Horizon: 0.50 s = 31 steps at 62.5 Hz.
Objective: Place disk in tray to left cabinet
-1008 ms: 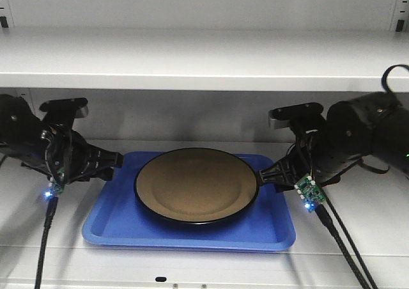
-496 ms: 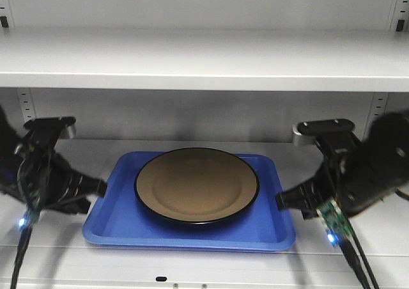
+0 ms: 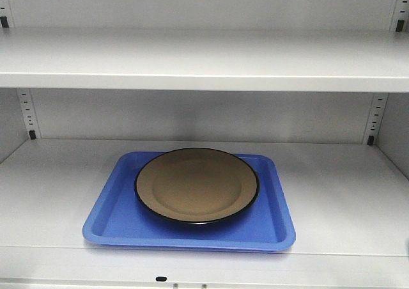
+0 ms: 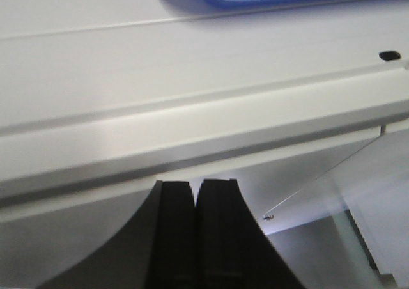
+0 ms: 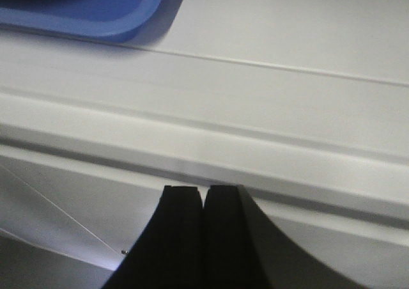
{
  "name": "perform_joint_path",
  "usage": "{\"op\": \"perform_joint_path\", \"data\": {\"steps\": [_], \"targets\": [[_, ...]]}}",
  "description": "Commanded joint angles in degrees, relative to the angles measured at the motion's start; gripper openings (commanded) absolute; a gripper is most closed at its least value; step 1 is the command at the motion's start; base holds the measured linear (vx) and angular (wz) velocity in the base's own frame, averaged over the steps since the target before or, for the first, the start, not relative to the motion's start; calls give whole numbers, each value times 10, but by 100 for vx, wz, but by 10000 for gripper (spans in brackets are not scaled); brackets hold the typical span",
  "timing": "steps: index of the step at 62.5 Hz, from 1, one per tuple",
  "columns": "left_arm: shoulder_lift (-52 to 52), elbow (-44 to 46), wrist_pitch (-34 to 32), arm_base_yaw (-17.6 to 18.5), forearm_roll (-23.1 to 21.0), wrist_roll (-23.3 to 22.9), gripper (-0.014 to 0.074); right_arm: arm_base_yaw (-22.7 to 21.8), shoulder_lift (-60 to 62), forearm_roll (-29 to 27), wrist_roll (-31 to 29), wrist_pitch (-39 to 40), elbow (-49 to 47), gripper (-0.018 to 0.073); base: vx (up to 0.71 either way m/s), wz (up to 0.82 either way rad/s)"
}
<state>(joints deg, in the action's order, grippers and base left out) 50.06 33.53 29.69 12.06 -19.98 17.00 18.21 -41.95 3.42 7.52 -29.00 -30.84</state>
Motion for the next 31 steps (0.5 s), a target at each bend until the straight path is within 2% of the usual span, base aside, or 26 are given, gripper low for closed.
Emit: {"op": "perform_joint_path", "data": {"steps": [1,7,18,25,31], "targets": [[-85,-46,-80,4,-17,4,-6,2,98,22,-4,75,57,-6,0,0],[-155,-96,-131,3,-17,4,-6,0,192,44,-3,136,119,-6,0,0],[-203,-163,-327,3,-16,4,-6,-1,237,84,-3,283,180,-6,0,0],[-202,-178,-412,3,-16,3,-6,-1,231,86,-3,327,185,-3,0,0],[-202,-178,-438,3,-16,3,-6,-1,232,86,-3,326,185,-3,0,0]]}}
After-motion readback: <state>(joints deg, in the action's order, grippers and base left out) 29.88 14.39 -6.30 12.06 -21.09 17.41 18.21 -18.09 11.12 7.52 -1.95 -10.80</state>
